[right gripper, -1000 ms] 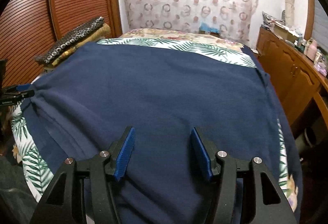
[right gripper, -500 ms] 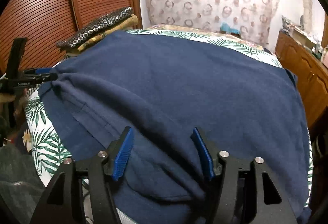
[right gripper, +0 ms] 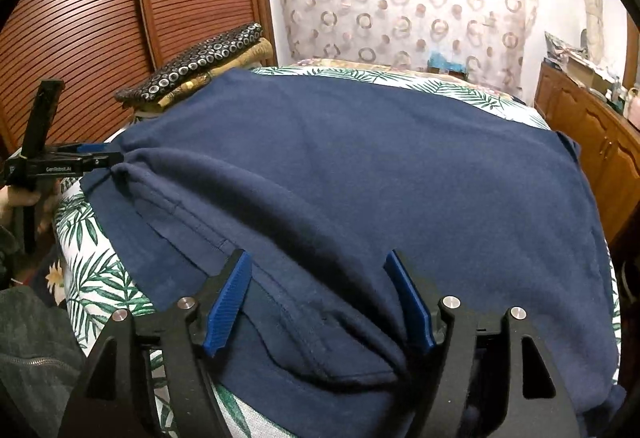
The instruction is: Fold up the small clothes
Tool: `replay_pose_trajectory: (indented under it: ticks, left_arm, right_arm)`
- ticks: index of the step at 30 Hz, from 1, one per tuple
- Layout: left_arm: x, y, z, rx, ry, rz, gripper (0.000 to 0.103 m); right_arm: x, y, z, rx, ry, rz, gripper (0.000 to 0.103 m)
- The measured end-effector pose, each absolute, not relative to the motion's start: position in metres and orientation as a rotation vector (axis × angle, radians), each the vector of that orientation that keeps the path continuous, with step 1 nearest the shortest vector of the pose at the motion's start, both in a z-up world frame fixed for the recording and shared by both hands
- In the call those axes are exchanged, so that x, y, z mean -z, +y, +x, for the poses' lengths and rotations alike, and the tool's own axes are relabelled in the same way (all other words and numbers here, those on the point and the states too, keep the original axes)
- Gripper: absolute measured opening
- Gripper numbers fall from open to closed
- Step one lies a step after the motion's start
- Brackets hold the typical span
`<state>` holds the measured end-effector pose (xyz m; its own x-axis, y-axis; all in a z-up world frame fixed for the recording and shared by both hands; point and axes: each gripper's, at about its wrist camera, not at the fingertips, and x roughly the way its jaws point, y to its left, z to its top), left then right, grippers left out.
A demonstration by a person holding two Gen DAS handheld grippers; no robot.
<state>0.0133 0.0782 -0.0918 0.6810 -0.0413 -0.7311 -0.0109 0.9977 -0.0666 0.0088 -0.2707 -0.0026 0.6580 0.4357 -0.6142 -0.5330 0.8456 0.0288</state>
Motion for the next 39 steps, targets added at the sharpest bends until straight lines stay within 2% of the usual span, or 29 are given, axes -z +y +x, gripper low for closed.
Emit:
replay_pose_trajectory:
  ticks: [2,4,5,7,10,11,21,30,39]
  left_arm:
    - [0.092,0.079,0.014,0.020,0.818,-0.073,0.077]
    - [0.091,0.080,0.015,0.028,0.812,-0.074,0.061]
    - [0.091,0.080,0.015,0.035,0.812,-0.072,0.056]
    - [0.089,0.080,0.016,0.070,0.816,-0.098,0.034]
    - [0.087,0.076,0.020,0.128,0.834,-0.133,0.014]
    - [0.085,0.075,0.022,0.135,0.834,-0.134,0.010]
    - [0.022,0.029,0.027,0.262,0.677,-0.072,0.008]
    - [-0.029,-0.035,0.054,0.427,0.565,0.002,0.008]
    - [-0.047,-0.102,0.084,0.570,0.542,0.067,0.008]
  right_arm:
    - [0.003,-0.267,0.009,-0.549,0.653,-0.171,0.072]
    - [0.003,-0.265,0.010,-0.545,0.655,-0.181,0.072]
    - [0.002,-0.264,0.011,-0.541,0.657,-0.183,0.072]
    - [0.001,-0.260,0.010,-0.536,0.658,-0.193,0.072]
    - [0.000,-0.258,0.010,-0.532,0.651,-0.203,0.072]
    - [0.000,-0.258,0.010,-0.532,0.649,-0.201,0.072]
    - [-0.011,-0.270,0.012,-0.521,0.682,-0.197,0.072]
    - [-0.040,-0.315,0.008,-0.395,0.627,-0.148,0.072]
    - [-0.046,-0.342,-0.007,-0.307,0.612,-0.108,0.072]
